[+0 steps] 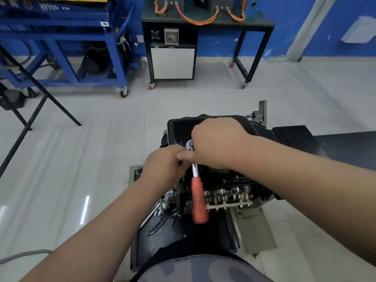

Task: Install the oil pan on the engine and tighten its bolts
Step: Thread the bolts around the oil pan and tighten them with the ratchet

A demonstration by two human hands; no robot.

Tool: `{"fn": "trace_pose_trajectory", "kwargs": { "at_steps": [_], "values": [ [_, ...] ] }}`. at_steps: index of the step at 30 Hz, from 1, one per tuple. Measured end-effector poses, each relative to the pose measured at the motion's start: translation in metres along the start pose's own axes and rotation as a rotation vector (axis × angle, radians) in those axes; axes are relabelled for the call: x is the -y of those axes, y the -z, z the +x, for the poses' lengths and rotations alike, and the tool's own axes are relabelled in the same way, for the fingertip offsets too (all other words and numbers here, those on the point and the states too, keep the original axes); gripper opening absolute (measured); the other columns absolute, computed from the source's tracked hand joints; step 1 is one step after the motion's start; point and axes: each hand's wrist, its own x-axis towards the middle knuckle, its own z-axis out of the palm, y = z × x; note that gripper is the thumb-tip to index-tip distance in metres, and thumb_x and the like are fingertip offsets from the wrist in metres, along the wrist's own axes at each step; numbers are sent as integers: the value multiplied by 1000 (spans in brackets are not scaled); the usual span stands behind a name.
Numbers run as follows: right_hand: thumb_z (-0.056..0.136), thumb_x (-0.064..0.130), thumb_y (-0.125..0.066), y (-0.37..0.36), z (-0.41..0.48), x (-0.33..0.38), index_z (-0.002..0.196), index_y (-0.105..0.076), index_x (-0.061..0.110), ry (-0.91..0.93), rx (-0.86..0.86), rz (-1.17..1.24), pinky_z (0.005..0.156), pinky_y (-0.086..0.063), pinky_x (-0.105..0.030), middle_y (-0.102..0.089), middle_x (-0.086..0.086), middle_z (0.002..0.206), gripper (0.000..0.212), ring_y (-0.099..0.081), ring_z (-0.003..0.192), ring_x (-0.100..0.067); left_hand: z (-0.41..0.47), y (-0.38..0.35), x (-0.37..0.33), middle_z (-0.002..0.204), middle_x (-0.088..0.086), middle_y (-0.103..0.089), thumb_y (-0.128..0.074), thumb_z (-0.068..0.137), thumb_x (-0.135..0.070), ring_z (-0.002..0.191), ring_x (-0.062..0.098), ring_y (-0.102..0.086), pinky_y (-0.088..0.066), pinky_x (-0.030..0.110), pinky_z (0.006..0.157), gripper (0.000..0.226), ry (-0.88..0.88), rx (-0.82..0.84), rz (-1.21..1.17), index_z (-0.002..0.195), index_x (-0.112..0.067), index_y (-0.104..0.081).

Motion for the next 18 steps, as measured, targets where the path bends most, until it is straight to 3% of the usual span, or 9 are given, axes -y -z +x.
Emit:
{"fn": "trace_pose_trajectory", "kwargs": {
  "at_steps": [2,5,6,8,11,13,16,18],
  "values": [
    [83,54,-48,2,2,-4,68,-51,20,136,5,-6,50,-29,-27,-52,4,74,38,-55,67,-19,1,3,2,55,-10,-34,-51,87,-29,50,19,-33,-20,23,45,33,-120,36,0,59,-16,-43],
    [83,40,-54,6,5,-15,99,-58,24,315,9,4,70,-35,-34,-52,2,101,22,-53,95,-22,1,3,8,58,-7,-43,-55,90,-27,51,25,-45,-29,26,49,25,-180,100,7,71,-10,-54],
    [83,41,-54,6,5,-15,99,-60,24,309,-11,-11,72,-35,-35,-52,1,100,24,-53,95,-22,1,2,7,57,-9,-42,-57,89,-27,52,26,-47,-28,26,49,25,-148,89,11,69,-13,-52],
    [84,52,-48,1,4,-9,81,-60,22,221,-74,-59,63,-32,-31,-54,2,84,32,-57,80,-23,1,0,5,51,-11,-35,-61,86,-28,50,21,-41,-23,26,46,31,-35,46,-22,63,-20,-41],
    [80,64,-46,-1,1,0,54,-44,20,-17,-19,35,48,-23,-26,-43,3,59,51,-46,53,-18,3,-4,4,48,-12,-31,-61,80,-15,48,15,-34,-20,24,45,41,43,14,-90,56,-25,-29],
    [82,57,-48,-1,2,-3,64,-52,20,55,-2,43,50,-29,-27,-49,2,69,41,-53,63,-21,3,-3,5,47,-12,-31,-57,82,-18,48,7,-32,-23,22,45,38,-11,33,-180,57,-29,-29],
    [85,43,-53,4,4,-16,101,-58,23,261,51,23,74,-41,-34,-52,0,102,26,-52,97,-22,1,-1,6,46,-12,-33,-54,88,-28,45,4,-35,-25,22,46,32,-102,90,-207,65,-33,-32],
    [85,44,-53,7,3,-17,103,-59,25,263,43,24,79,-39,-36,-52,0,103,27,-50,99,-22,0,-3,8,46,-11,-36,-52,89,-34,44,5,-37,-26,24,47,32,-90,82,-173,65,-36,-31]
  ]
}}
